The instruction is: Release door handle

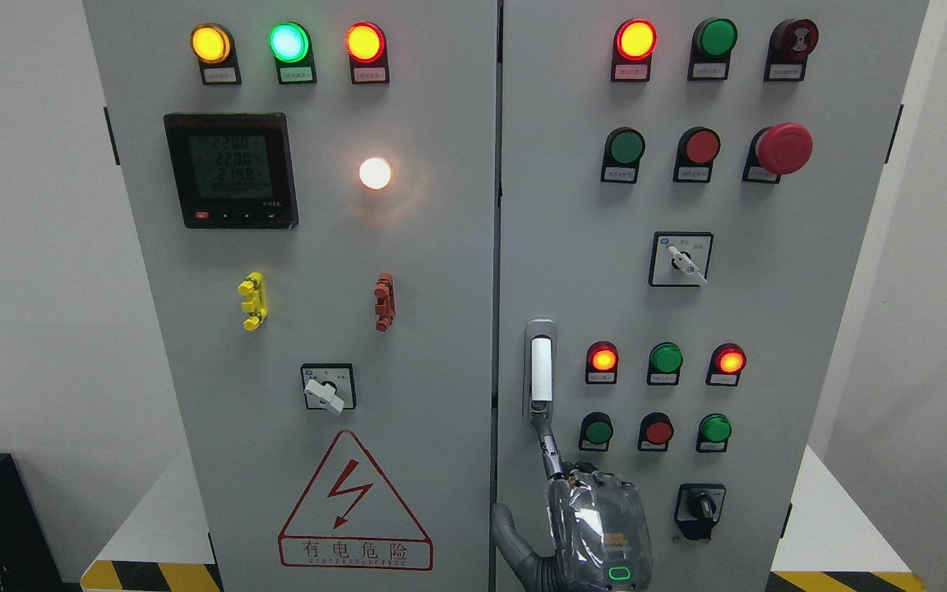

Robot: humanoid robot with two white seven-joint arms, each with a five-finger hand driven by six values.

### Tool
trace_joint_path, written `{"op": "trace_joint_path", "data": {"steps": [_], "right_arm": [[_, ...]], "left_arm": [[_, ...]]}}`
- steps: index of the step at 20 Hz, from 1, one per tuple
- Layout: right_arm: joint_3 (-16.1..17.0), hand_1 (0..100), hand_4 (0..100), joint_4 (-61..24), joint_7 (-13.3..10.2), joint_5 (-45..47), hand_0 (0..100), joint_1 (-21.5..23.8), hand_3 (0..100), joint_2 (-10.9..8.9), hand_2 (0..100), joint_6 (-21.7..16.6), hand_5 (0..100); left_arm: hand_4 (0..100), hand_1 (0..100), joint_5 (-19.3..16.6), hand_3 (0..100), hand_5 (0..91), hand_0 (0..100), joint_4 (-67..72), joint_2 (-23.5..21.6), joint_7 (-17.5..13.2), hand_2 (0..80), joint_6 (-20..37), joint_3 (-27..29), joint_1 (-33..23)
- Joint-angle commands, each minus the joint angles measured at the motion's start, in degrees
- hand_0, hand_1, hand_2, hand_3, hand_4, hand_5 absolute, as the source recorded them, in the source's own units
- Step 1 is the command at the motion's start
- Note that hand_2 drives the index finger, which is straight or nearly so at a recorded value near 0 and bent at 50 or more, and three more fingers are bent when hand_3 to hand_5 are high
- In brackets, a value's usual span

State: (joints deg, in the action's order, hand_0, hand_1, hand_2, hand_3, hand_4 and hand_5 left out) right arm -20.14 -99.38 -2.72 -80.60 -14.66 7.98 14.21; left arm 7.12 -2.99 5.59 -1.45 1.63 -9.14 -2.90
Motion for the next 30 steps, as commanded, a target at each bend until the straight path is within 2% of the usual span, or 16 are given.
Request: {"op": "trace_joint_path", "data": {"steps": [1,8,13,20,30], "right_arm": [[0.02,27,74,-1.78,-0.18,0.00,36,-0.10,76,-0.07,0,-0.15,75],[0.02,27,74,-2.13,-0.45,0.09,36,-0.10,76,-0.07,1,-0.32,75],[0.10,27,73,-2.66,-0.45,0.09,36,-0.19,75,-0.07,7,-0.32,75],[0.19,27,73,-2.75,-0.45,0.00,36,-0.37,75,-0.07,7,-0.32,74],[0.19,27,73,-3.10,-0.54,0.09,36,-0.37,75,-0.07,14,-0.32,74]], "left_arm": [[0,0,0.00,11,0.0,0,0.00,0.03,-0.04,4.2,-0.05,0.00,0.00],[0,0,0.00,10,0.0,0,0.00,-0.06,-0.04,4.2,-0.05,0.00,0.00],[0,0,0.00,11,0.0,0,0.00,0.03,-0.04,4.2,0.04,0.00,0.00],[0,0,0.00,10,0.0,0,0.00,0.03,-0.04,4.3,-0.05,0.00,0.00],[0,0,0.00,10,0.0,0,0.00,-0.06,-0.04,4.2,-0.05,0.00,0.00]]}}
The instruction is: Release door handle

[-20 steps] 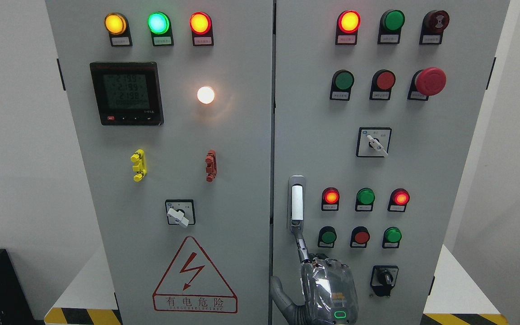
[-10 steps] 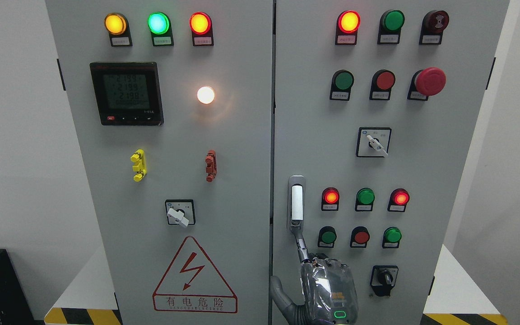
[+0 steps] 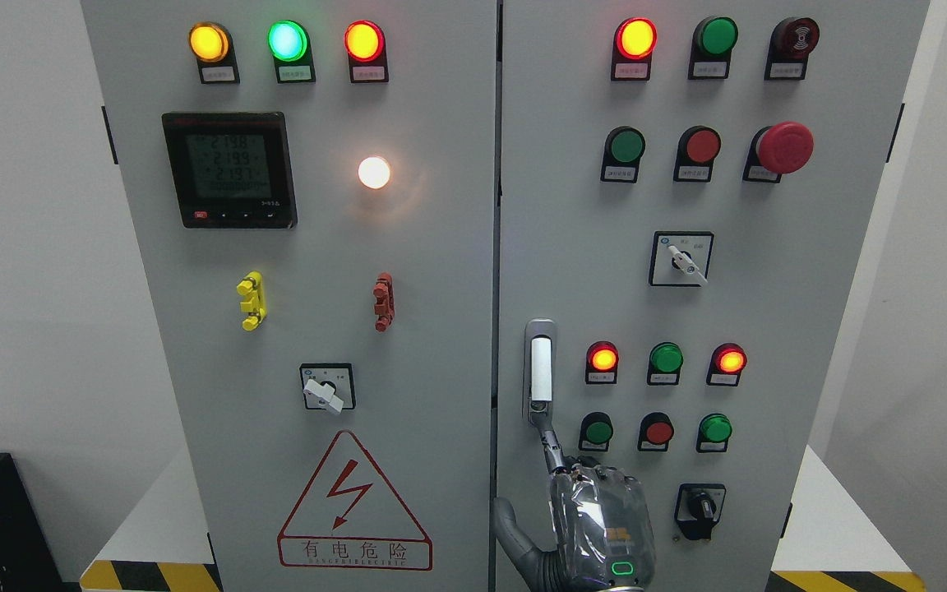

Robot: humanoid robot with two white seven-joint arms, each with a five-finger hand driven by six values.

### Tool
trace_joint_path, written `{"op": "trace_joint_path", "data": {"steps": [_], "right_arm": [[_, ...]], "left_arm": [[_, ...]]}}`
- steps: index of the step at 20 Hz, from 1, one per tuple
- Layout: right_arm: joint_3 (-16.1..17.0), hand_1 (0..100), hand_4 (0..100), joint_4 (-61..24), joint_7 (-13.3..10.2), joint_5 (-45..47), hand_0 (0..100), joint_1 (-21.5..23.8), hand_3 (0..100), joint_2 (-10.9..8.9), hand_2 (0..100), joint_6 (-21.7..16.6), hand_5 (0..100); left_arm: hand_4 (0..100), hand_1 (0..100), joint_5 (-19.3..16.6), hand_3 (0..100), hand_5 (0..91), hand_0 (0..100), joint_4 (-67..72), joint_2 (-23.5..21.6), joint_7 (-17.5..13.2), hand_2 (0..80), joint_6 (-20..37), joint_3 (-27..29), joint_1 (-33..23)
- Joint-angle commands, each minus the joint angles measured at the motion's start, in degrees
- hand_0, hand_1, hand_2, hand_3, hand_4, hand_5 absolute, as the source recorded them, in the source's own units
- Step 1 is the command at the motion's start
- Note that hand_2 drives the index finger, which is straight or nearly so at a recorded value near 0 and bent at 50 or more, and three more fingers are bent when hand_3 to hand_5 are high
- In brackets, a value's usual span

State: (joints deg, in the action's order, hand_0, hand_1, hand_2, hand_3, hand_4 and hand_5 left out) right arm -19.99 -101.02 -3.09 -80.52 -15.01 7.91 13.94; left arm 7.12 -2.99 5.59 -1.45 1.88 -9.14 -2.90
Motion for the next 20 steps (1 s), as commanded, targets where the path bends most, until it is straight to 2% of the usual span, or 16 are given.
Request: {"op": "trace_joint_path", "data": {"steps": [1,15,20], "right_arm": [[0.03,27,73,-1.55,-0.16,0.02,36,-0.02,75,0.00,14,-0.06,74],[0.12,27,72,-2.52,-0.25,0.02,37,0.07,73,0.00,14,-0.14,74],[0.21,28,72,-3.31,-0.16,0.28,38,0.33,74,0.09,22,-0.14,74]], "left_arm": [[0,0,0.00,10,0.0,0,0.00,0.03,-0.05,4.2,-0.21,0.00,0.00],[0,0,0.00,11,0.0,0,0.00,0.03,-0.05,4.1,-0.21,0.00,0.00],[1,0,0.00,11,0.0,0,0.00,-0.06,-0.05,4.1,-0.21,0.00,0.00]]}}
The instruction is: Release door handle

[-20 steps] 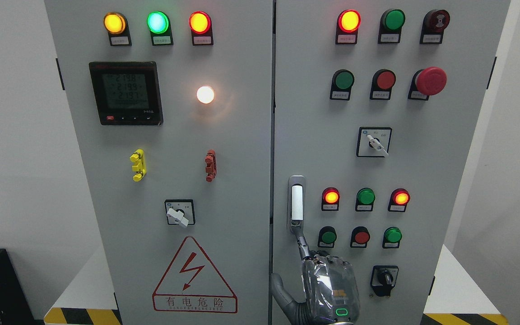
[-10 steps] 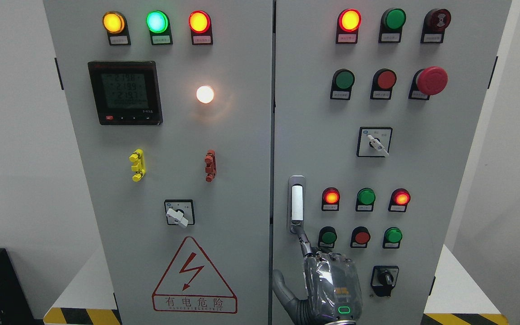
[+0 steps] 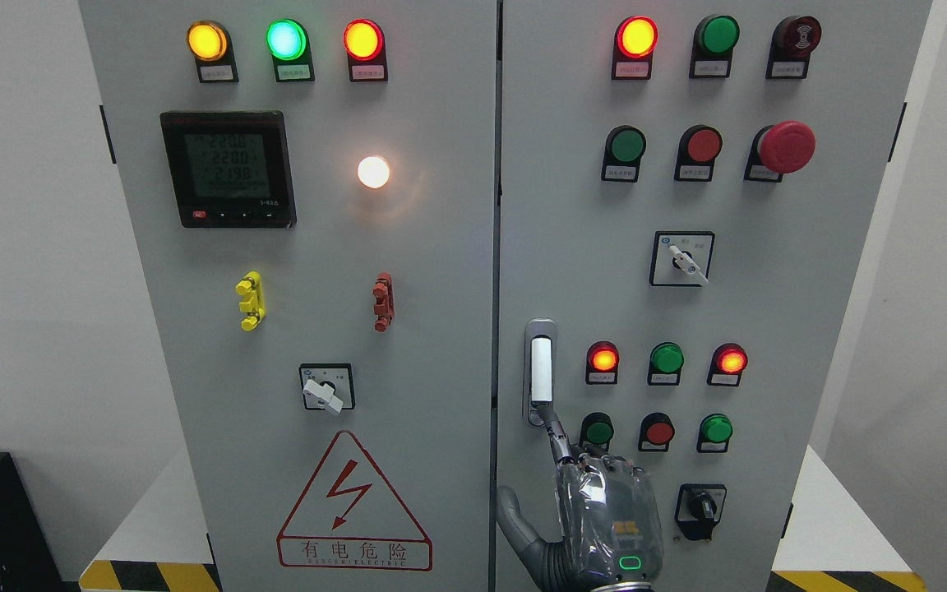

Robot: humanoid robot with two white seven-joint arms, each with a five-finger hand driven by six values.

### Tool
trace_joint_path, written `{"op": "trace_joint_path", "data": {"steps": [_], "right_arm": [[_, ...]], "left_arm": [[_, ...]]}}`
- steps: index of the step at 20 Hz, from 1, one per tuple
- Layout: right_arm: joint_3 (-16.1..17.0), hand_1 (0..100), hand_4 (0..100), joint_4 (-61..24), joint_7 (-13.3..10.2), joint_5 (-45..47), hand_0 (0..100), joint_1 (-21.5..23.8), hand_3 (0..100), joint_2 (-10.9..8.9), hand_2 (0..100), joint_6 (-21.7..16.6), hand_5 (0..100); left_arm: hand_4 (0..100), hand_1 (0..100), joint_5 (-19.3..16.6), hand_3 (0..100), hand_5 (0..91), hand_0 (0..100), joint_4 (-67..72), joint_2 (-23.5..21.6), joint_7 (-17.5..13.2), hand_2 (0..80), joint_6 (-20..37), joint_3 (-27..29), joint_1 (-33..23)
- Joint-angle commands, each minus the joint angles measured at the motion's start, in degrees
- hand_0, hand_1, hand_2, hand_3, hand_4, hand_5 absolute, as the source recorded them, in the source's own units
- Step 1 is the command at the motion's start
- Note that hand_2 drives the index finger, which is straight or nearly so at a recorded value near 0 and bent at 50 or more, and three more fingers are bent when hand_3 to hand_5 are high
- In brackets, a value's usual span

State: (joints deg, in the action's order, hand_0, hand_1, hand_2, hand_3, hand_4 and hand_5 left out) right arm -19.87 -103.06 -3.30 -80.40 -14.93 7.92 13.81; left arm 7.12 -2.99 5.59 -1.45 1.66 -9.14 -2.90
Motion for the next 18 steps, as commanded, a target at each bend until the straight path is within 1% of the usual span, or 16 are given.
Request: {"op": "trace_joint_path", "data": {"steps": [1,4,5,6,7,10,11,13,15,16,17,18], "right_arm": [[0.27,28,72,-1.53,0.05,0.15,38,0.34,74,0.08,23,-0.01,74],[0.88,29,72,-2.32,0.14,0.24,39,0.69,74,0.08,27,-0.19,73],[1.41,29,72,-2.50,0.23,0.50,41,0.78,75,0.08,30,-0.36,73],[1.50,29,72,-2.59,0.23,1.03,42,0.78,76,0.08,37,-0.45,73],[1.50,29,72,-2.59,0.32,1.47,43,0.78,76,0.08,39,-0.45,73],[2.20,31,73,-2.67,0.67,1.82,43,0.78,79,0.08,42,-0.45,72],[2.47,32,73,-3.11,0.75,1.82,42,0.78,82,0.08,47,-0.45,72],[2.56,33,74,-3.38,0.84,1.82,36,0.78,85,0.08,49,-0.45,72],[2.99,32,74,-3.46,0.93,1.82,27,0.69,87,0.08,53,-0.45,71],[3.26,32,74,-3.46,0.93,1.82,25,0.69,88,0.08,54,-0.37,71],[3.35,32,75,-3.46,0.93,1.82,21,0.52,89,-0.01,57,-0.36,71],[3.35,32,75,-3.46,0.93,1.82,20,0.43,90,-0.01,58,-0.36,71]], "left_arm": [[1,0,0.00,11,0.0,0,0.00,0.03,-0.05,4.1,-0.08,0.00,0.00],[0,0,0.00,11,0.0,0,0.00,-0.05,0.04,4.2,-0.08,0.00,0.00],[0,0,0.00,11,0.0,0,0.00,0.03,-0.05,4.2,0.01,0.00,0.00],[0,0,0.00,11,0.0,0,0.00,0.03,-0.05,4.2,0.01,0.00,0.00],[0,0,0.00,11,0.0,0,0.00,-0.05,-0.05,4.2,0.01,0.00,0.00],[0,0,0.00,11,0.0,0,0.00,-0.05,-0.05,4.2,-0.08,0.00,0.00],[0,0,0.00,11,0.0,0,0.00,-0.05,-0.05,4.1,-0.08,0.00,0.00],[0,0,0.00,11,0.0,0,0.00,0.03,-0.05,4.2,-0.08,0.00,0.00],[0,0,0.00,11,0.0,0,0.00,-0.05,-0.05,4.1,-0.08,0.00,0.00],[0,0,0.00,11,0.0,0,0.00,0.03,-0.05,4.1,-0.08,0.00,0.00],[0,0,0.00,11,0.0,0,0.00,-0.05,-0.05,4.1,0.01,0.00,0.00],[0,0,0.00,11,0.0,0,0.00,-0.05,-0.05,4.1,-0.08,0.00,0.00]]}}
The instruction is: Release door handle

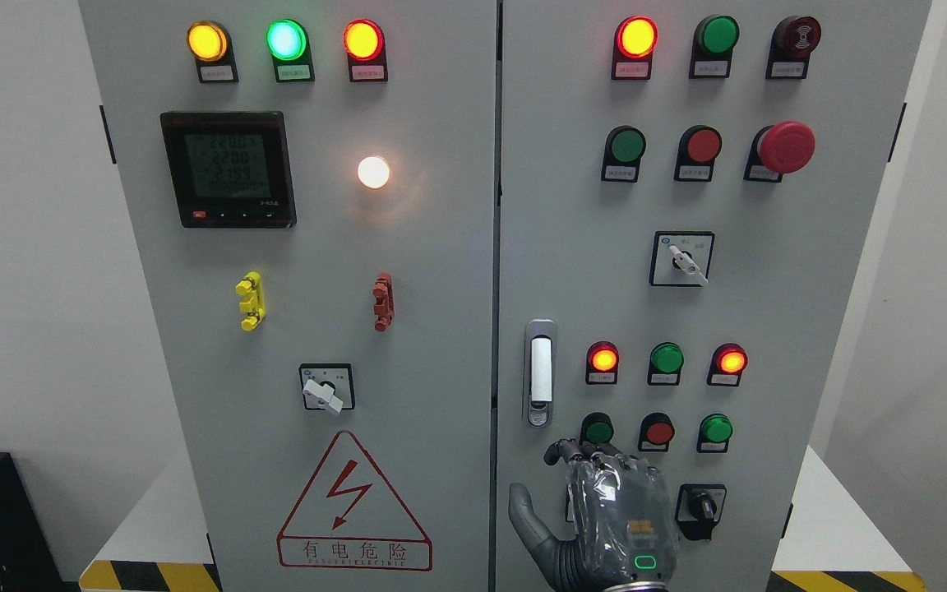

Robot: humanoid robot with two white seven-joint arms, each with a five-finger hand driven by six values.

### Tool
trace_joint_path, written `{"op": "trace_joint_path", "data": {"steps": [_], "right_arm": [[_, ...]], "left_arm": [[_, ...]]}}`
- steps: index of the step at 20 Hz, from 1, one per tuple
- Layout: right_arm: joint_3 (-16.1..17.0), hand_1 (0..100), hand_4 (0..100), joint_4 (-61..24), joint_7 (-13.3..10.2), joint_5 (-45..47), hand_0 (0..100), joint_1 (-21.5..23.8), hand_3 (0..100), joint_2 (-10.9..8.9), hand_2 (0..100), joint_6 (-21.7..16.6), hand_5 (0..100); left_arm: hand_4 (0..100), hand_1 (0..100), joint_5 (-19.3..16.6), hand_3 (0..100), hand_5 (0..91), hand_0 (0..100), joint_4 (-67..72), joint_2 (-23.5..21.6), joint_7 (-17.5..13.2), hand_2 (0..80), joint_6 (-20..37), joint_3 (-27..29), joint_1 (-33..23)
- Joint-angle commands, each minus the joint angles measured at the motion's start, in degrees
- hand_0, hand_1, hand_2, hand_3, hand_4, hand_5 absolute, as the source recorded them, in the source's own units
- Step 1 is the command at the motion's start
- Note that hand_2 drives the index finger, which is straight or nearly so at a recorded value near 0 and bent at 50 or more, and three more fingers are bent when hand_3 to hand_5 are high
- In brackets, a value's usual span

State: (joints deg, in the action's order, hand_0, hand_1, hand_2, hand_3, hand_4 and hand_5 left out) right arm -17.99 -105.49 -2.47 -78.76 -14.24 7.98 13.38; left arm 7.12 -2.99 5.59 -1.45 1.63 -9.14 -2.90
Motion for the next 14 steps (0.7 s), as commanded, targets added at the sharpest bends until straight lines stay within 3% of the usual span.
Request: {"op": "trace_joint_path", "data": {"steps": [1,6,8,10,14], "right_arm": [[1.47,32,76,-1.13,0.10,0.10,18,-0.35,91,-0.07,60,0.06,71],[1.47,40,77,-1.48,0.19,0.10,8,-1.57,94,-0.07,65,0.15,70],[1.47,42,77,-1.48,0.45,0.10,6,-2.98,94,-0.07,65,0.24,70],[1.82,43,77,-1.57,2.20,0.01,6,-4.12,94,-0.07,66,0.41,70],[2.26,45,77,-1.56,2.38,-0.08,4,-5.36,96,-0.07,68,0.50,70]], "left_arm": [[0,0,0.00,11,0.0,0,0.00,0.03,-0.04,4.2,-0.04,0.00,0.00],[0,0,0.00,11,0.0,0,0.00,0.03,-0.04,4.2,-0.04,0.00,0.00],[0,0,0.00,11,0.0,0,0.00,0.03,-0.04,4.3,-0.04,0.00,0.00],[0,0,0.00,11,0.0,0,0.00,0.03,-0.04,4.3,0.04,0.00,0.00],[0,0,0.00,11,0.0,0,0.00,0.03,-0.04,4.3,0.04,0.00,0.00]]}}
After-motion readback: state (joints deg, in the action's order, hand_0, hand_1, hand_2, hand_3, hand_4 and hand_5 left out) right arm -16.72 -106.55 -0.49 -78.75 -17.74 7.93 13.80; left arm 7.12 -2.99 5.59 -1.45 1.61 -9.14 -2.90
